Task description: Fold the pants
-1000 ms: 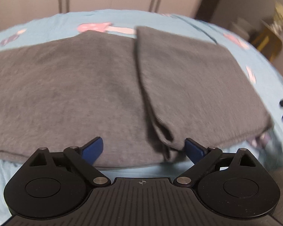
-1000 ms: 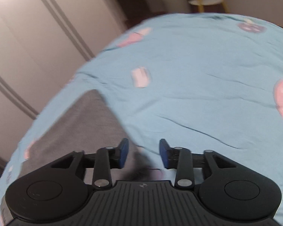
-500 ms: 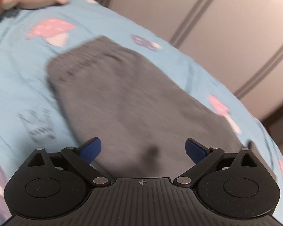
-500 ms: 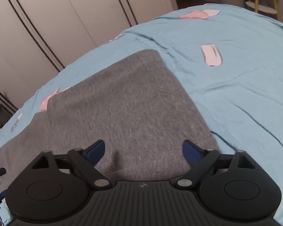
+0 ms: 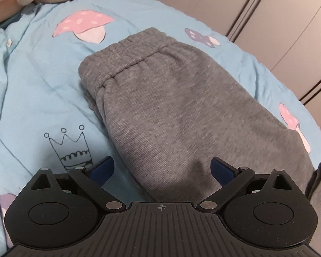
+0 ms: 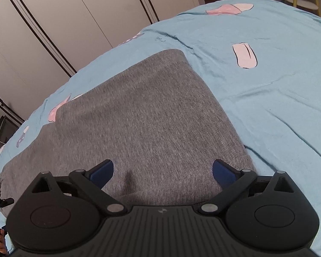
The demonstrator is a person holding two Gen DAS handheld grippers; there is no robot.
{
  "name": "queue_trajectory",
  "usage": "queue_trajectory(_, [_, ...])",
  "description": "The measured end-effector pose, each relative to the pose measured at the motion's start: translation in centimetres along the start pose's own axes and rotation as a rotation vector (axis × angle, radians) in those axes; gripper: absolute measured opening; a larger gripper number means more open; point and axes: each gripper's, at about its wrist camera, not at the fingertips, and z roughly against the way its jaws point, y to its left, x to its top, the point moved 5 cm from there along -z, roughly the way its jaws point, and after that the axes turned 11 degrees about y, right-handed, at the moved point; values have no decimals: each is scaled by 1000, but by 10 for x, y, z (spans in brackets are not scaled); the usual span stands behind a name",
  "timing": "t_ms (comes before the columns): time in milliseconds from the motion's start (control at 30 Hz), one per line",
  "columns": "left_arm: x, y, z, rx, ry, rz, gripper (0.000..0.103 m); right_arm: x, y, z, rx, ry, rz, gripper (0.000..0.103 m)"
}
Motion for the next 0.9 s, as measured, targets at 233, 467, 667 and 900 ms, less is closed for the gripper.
queue_trajectory(233, [2, 7, -7, 0, 19, 28, 101, 1, 0, -3, -6, 8, 0, 99])
queue_trajectory(467, [4, 12, -12, -27, 37, 63, 101, 1, 1, -5, -16, 14, 5, 99])
queue_trajectory(667, [11, 23, -11, -93, 29, 118, 100, 1, 1, -6, -18, 13, 7, 99])
queue_trajectory(900, [32, 53, -19, -131, 15, 107, 55, 2, -1, -7, -5, 6, -4, 99])
